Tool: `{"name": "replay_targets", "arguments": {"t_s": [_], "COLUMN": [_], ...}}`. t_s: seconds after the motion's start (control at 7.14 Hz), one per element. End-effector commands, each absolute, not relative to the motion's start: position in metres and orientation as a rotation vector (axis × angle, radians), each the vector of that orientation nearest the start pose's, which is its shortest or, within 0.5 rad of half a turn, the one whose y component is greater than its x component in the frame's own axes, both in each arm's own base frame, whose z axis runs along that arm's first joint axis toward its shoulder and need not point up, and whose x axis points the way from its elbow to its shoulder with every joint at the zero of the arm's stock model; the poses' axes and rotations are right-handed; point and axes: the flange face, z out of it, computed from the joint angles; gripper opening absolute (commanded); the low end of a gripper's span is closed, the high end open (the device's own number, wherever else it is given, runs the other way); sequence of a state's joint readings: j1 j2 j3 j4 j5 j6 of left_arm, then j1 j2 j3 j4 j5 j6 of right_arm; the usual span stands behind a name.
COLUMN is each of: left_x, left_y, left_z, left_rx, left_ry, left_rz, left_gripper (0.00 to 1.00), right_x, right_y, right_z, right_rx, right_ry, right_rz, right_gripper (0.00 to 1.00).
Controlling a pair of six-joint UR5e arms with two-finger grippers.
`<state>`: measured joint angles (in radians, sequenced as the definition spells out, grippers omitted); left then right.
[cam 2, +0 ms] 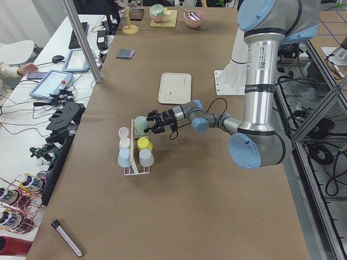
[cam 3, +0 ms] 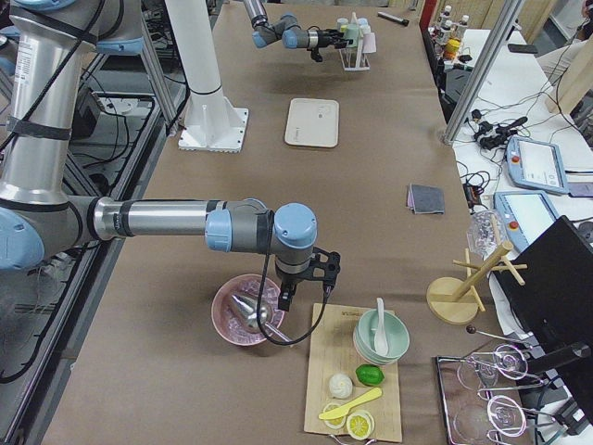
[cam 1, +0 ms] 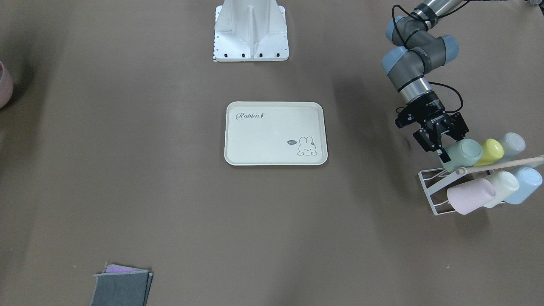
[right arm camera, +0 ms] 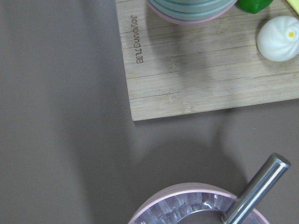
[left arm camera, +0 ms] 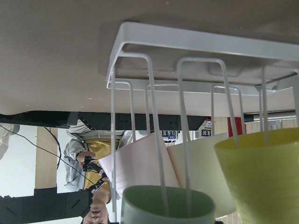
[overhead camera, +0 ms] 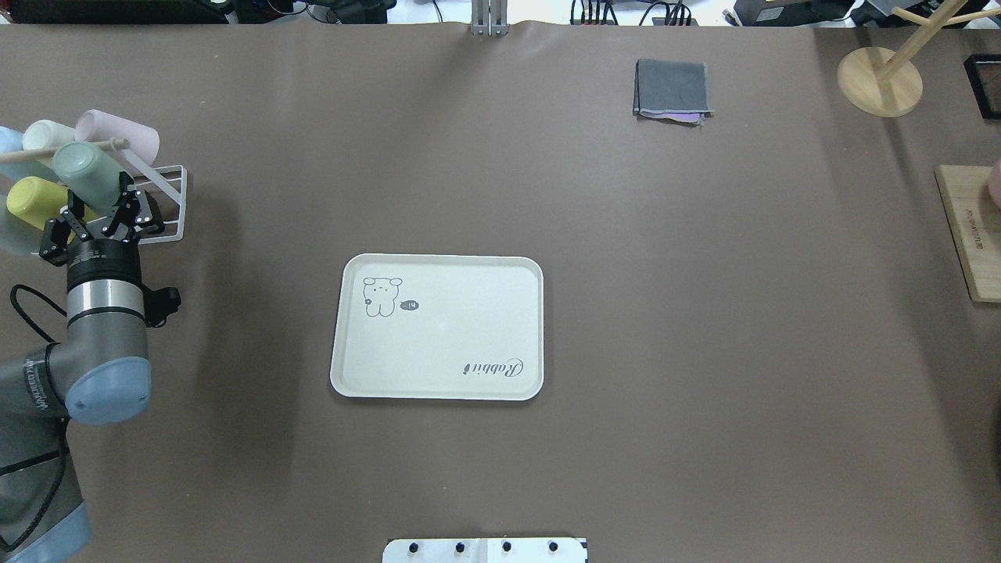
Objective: Pick up and place green cup on tray
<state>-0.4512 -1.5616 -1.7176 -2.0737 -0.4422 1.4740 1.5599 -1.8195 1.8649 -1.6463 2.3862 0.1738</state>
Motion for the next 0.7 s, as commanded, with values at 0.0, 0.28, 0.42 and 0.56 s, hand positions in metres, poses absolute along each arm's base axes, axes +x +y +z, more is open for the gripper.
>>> {"name": "replay_targets", "arguments": {"t_s": [0.0,0.28,0.42,0.56], "left_x": [0.302,0.27,0.257,0.242], "left_y": [-0.396,-0.38,-0.374,-0.367], "left_z": [0.495,0.476,0.458,0.438], "left_rx": [0.501,0.582,0.618,0.745], "left_ry": [-1.437,-1.447,-1.447,-1.415], "left_rz": [1.853,1.809,1.785,1.681], "left_gripper": [0.29,0.29,0.29,0.29], "right_x": [0.064,0.064,0.064,0.064], "right_y": [-0.383,-0.386,-0.387,-0.387], "right_z": [0.63,0.627,0.627,0.626], "right_rx": [-0.104,-0.1,-0.098,-0.097], "right_ry": [-0.805,-0.803,-0.804,-0.803], "right_rz": [0.183,0.181,0.18,0.18], "right_gripper": [1.0,1.0,1.0,1.0]}}
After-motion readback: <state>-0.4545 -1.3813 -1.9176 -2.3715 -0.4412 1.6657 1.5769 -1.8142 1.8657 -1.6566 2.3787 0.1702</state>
